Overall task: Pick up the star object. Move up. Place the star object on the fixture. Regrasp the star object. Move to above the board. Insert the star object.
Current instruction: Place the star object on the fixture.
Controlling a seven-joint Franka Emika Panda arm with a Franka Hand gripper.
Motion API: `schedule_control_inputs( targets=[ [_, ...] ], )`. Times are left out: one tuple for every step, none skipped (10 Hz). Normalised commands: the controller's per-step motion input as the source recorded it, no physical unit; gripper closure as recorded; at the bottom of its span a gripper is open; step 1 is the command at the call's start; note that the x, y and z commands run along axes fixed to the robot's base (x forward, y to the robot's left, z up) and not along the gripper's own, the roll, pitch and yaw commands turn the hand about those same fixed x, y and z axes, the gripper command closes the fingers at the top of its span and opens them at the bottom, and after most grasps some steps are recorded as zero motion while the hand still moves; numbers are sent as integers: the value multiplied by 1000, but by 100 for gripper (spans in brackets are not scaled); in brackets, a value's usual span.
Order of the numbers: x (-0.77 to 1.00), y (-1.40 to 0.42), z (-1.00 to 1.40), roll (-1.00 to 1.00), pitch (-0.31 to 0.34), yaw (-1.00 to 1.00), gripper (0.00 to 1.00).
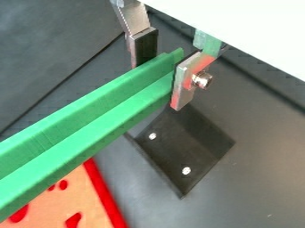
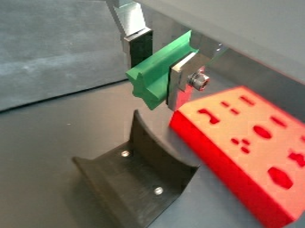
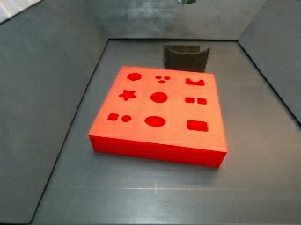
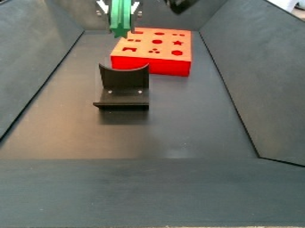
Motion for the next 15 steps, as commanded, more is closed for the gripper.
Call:
schedule_control_inputs(
  targets=[
    [88,67,-14,-629,183,-80,100],
    [90,64,-15,-517,164,-92,100],
    [82,44,-10,-279,121,-107,100],
    [75,37,-3,-230,102,-106,100],
    [99,65,-1000,-1000,76,-178,100],
    [101,66,-1000,-1000,67,-179,100],
    [114,76,-1000,-1000,75,-182,100],
    [125,79,-1000,-1000,83,-187,100],
    [134,86,-1000,-1000,78,-199,100],
    [143,93,-1000,-1000,59,-223,100],
    [152,98,-1000,-841,36,-202,100],
    [160,105,-1000,-680,18,-179,100],
    [168,111,-1000,-518,4,-156,100],
    [173,114,-1000,-412,-1,-143,100],
    [182,111,-1000,-226,-6,-109,100]
  ],
)
